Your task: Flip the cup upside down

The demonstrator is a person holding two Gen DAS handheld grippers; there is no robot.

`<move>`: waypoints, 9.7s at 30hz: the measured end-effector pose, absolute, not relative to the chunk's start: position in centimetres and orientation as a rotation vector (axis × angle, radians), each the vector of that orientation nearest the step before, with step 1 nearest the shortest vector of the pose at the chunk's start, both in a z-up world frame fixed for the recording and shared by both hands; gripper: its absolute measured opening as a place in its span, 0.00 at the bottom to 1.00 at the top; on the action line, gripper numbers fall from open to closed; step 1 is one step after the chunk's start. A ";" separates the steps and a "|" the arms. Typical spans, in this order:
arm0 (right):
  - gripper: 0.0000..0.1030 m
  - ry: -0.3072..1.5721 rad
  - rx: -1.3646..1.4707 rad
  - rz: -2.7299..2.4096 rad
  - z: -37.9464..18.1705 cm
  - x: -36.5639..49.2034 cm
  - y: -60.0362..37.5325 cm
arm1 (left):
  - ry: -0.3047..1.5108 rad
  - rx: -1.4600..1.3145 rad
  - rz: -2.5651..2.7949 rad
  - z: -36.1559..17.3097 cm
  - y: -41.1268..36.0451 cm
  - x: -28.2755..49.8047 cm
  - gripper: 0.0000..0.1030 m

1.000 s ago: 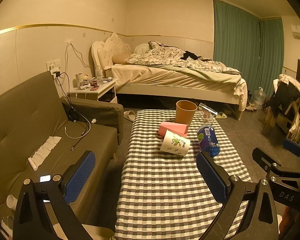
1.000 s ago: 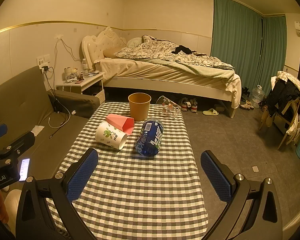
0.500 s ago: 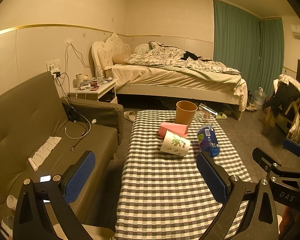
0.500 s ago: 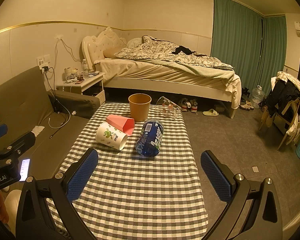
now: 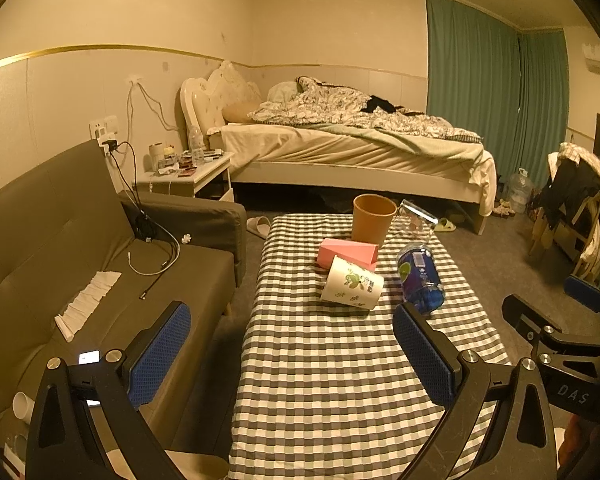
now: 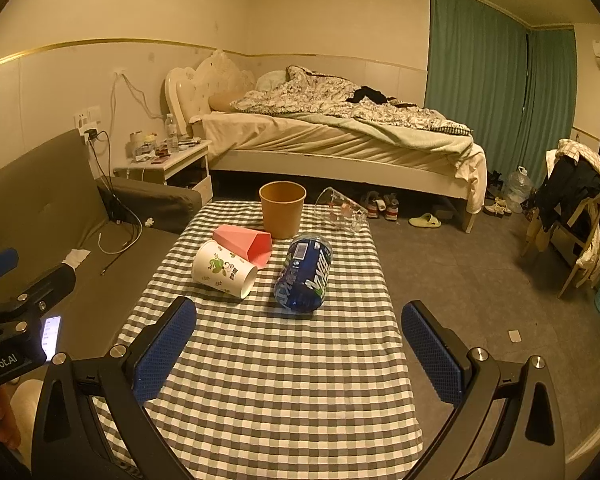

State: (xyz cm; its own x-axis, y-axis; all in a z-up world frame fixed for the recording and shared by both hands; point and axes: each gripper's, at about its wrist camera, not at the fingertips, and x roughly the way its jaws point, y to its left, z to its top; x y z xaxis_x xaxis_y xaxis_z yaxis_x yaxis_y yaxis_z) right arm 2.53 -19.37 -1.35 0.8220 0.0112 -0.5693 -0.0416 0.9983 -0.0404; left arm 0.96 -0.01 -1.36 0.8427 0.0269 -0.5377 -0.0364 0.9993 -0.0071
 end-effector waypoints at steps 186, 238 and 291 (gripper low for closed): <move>0.94 0.909 0.292 -0.110 -15.1 1.3 -35.8 | 0.983 0.071 -0.074 -12.1 -13.4 7.8 0.76; 1.00 0.680 0.034 0.044 -4.5 -1.2 -24.1 | 0.669 0.020 -0.054 -4.8 -2.6 -0.3 0.93; 1.00 0.684 0.019 0.043 -4.8 -1.3 -23.5 | 0.635 -0.010 -0.022 -3.8 -1.5 -0.7 0.93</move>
